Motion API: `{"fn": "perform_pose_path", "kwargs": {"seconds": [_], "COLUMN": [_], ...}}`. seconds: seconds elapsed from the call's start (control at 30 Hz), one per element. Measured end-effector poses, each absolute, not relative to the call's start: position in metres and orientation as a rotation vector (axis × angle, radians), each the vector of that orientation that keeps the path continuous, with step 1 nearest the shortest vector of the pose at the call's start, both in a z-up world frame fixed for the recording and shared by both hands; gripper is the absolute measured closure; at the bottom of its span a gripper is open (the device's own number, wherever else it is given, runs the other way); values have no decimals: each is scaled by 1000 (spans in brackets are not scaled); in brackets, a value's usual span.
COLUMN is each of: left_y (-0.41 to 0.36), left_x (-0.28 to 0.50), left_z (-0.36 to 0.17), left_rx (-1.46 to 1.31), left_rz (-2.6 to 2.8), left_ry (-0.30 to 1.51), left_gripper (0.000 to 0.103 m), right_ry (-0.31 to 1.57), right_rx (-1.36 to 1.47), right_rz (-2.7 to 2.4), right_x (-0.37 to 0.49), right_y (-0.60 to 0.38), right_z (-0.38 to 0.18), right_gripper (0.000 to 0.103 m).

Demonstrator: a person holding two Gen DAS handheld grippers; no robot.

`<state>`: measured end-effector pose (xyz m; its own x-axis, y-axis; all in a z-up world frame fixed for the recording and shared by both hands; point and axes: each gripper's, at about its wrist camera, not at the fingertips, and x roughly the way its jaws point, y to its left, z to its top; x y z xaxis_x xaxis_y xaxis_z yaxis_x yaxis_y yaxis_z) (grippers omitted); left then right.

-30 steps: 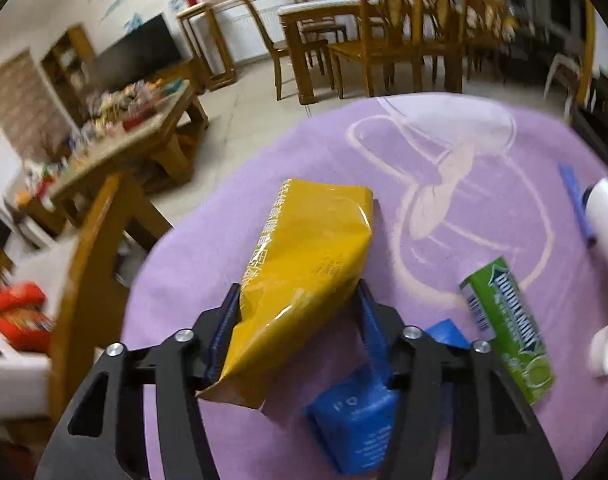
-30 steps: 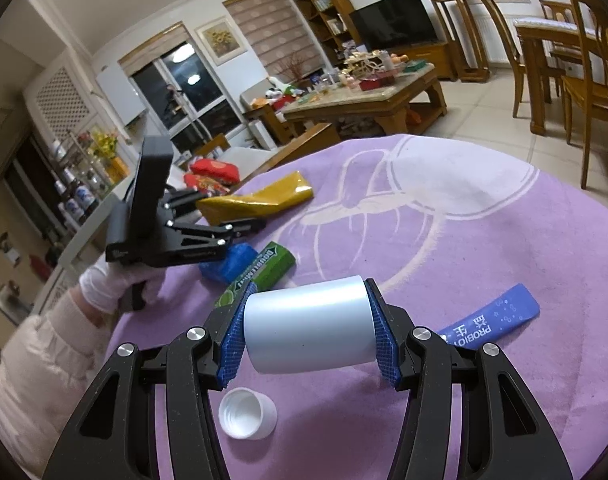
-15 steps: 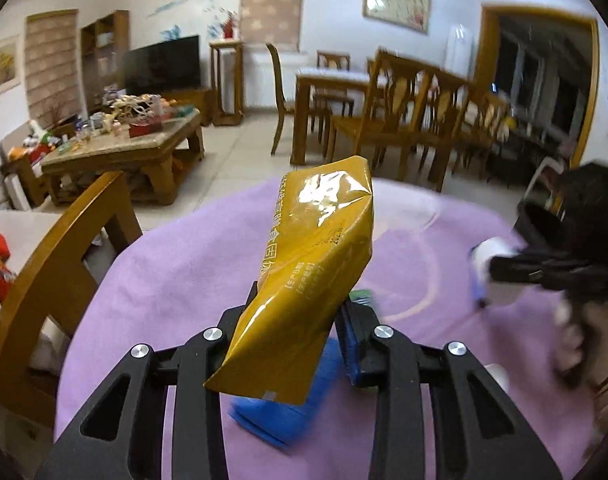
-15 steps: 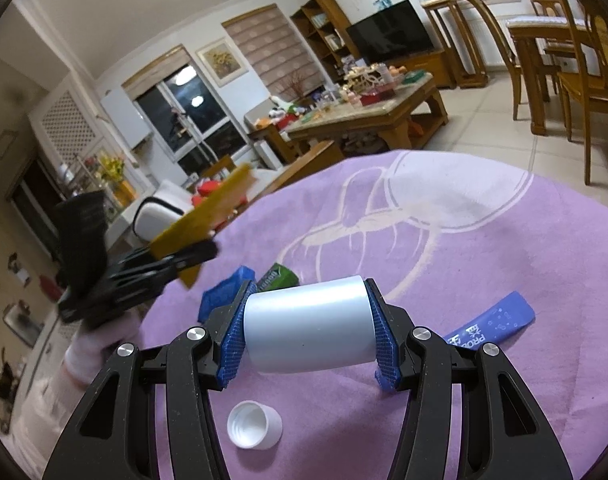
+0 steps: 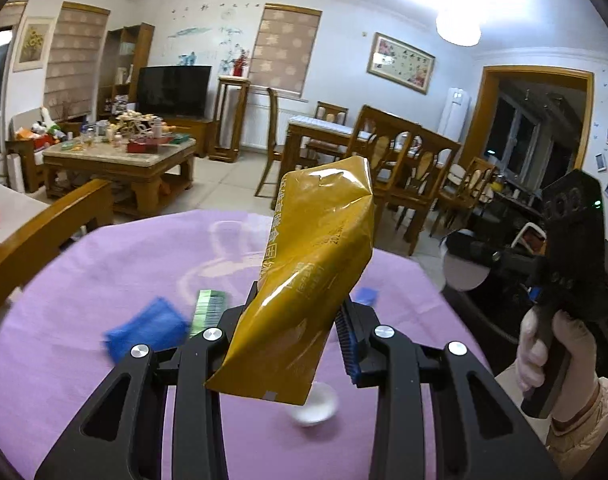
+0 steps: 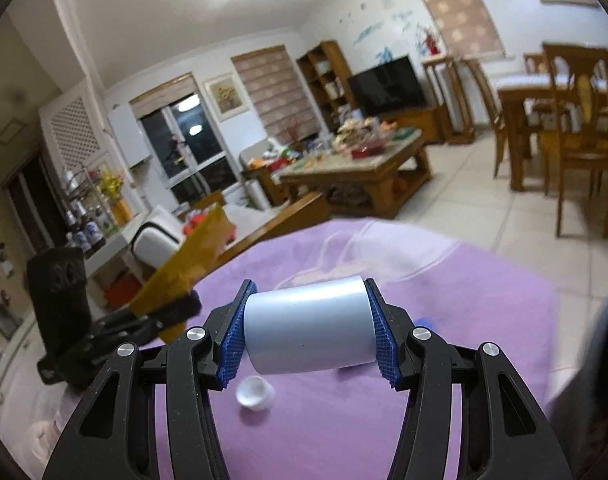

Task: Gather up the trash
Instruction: 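Carry the yellow bag and white roll over the black bin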

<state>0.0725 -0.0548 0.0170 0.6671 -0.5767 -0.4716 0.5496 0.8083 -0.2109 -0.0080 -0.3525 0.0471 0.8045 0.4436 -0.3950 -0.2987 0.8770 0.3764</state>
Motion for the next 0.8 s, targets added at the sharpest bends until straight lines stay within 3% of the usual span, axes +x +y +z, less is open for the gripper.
{"fn": "perform_pose_path", "kwargs": {"seconds": [0.37, 0.8], "left_y": [-208, -337], "left_x": [31, -5], "left_z": [27, -6], "left_rx": [24, 155], "left_rz": [-850, -1028], "left_ry": [523, 590], "left_gripper": [69, 68], "right_ry": [375, 343], "right_rx": [306, 551], "right_rz": [97, -151], "right_x": [-112, -181], "right_y": [-494, -630], "right_z": [67, 0], "right_gripper": [49, 49]}}
